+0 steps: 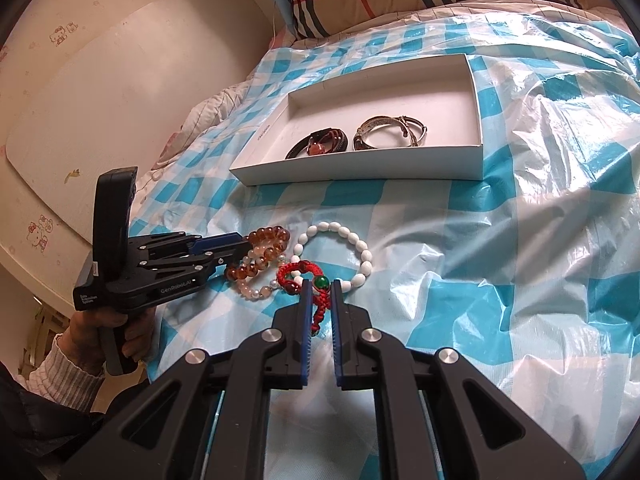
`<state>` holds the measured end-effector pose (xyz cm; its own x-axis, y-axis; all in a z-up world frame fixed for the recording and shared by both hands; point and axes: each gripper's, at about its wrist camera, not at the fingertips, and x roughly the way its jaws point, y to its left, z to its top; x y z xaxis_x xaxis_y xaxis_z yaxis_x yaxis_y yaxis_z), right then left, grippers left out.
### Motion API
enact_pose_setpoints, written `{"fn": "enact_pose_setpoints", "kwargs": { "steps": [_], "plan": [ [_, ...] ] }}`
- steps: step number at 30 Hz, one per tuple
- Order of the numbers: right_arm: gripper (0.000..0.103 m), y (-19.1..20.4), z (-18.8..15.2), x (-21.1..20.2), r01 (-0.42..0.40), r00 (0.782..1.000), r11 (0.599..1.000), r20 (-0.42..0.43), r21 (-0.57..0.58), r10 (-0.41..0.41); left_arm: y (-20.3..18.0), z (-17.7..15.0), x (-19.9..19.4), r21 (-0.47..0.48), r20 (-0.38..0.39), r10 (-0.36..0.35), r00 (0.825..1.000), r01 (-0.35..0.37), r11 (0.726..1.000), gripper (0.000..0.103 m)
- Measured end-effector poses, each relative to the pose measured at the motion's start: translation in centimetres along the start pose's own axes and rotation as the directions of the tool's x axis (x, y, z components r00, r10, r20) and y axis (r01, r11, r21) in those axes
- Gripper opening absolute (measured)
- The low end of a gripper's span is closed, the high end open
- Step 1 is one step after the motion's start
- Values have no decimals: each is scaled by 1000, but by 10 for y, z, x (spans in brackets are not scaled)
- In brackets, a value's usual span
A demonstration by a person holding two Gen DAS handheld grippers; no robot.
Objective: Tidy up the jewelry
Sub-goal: 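Lift the red cord bracelet with the right tool while the left tool lifts the amber beads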
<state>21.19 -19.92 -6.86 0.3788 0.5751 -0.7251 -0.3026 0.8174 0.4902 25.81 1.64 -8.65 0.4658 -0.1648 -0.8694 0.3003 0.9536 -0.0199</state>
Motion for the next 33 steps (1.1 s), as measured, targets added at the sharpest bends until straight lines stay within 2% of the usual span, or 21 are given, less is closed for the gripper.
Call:
{"fn": "enact_pose_setpoints", "kwargs": {
  "steps": [1, 2, 4, 7, 12, 16, 19, 26, 33],
  "plan": [
    [10, 0, 0, -1, 1, 1000, 1000, 4, 2, -1, -1, 0, 0, 4, -1, 0, 1000, 0, 1000, 12],
    [10, 1, 0, -2, 1, 1000, 1000, 11, 3, -1, -3, 1, -1, 7, -2, -5, 1000, 5, 1000, 11],
    [10, 1, 1, -5, 2, 1000, 1000, 23, 4, -2, -5, 1, -6, -1, 8, -22, 1000, 22, 1000, 11],
    [10, 0, 3, -9, 4, 999, 1000, 38, 5, -4, -1, 3, -17, -75, 30, -120, 992, 122, 990, 11],
    [10, -1, 5, -11, 0, 999, 1000, 51, 14, 0, 6, 9, -39, -163, 112, -287, 951, 302, 939, 11],
    [10, 1, 6, -15, -6, 998, 1000, 65, 17, 5, 2, 14, -54, -175, 155, -322, 934, 347, 922, 11],
    [10, 3, 7, -19, -6, 997, 1000, 78, 18, 4, -2, 19, -63, -164, 176, -312, 934, 341, 926, 11],
    [10, 3, 11, -28, 0, 995, 1000, 102, 21, -2, -13, 24, -68, -120, 175, -219, 960, 242, 963, 11],
    [10, 5, 17, -39, 6, 992, 1000, 128, 23, -9, -23, 33, -81, -88, 197, -190, 962, 211, 974, 11]
  ]
}}
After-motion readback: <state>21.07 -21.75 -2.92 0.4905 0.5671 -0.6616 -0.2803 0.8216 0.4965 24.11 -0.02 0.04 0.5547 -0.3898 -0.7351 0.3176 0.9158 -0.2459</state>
